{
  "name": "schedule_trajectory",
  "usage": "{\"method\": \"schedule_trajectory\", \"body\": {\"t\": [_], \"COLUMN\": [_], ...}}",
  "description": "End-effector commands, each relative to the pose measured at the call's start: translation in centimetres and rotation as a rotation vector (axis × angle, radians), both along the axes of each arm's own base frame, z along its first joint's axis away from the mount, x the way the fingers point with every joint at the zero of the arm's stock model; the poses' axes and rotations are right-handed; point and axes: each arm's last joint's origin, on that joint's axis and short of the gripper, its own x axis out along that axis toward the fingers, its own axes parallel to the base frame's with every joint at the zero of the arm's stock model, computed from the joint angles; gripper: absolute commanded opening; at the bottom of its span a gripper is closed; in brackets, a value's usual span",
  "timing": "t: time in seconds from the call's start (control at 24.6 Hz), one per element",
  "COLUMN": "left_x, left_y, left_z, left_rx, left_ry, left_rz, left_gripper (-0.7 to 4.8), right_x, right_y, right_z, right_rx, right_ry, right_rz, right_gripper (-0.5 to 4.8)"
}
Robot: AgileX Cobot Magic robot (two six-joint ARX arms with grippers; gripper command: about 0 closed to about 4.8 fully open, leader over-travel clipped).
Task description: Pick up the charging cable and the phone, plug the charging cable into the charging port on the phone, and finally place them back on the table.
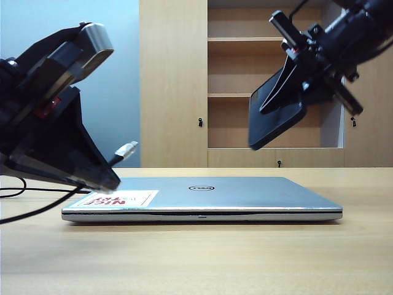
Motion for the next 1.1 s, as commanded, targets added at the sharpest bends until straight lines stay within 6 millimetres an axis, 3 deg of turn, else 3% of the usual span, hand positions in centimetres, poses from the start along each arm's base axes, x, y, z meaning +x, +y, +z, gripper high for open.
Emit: {"method": "schedule_trajectory", "body": {"t": [0.04, 0.53, 0.85, 1.1], "left_x": [0.0, 0.9, 0.5, 0.6], "left_y": [-0.4, -2.5, -3.2, -3.3], "left_z": [-0.3, -1.8, -1.5, -1.4], "left_rx": [-0.009, -0.076, -0.144, -0.159], "left_ry": [0.025, 0.074, 0.097, 0.100], "left_rz": [-0.003, 0.017, 0.022, 0.029], "left_gripper": [-0.06, -0.06, -0.06, -0.06], "right_x": [0.3, -0.8, -0.7, -1.0], "right_y": [0.4, 0.4, 4.1, 5.5], "right_z": [0.2, -3.8, -5.7, -7.0], "right_rx": [0.126, 0.385, 0.478, 0.477], "right_ry": [-0.093, -0.152, -0.060, 0.005], "right_rz": [0.029, 0.000, 0.087, 0.111], "right_gripper": [-0.06, -0.06, -0.06, -0.06]}}
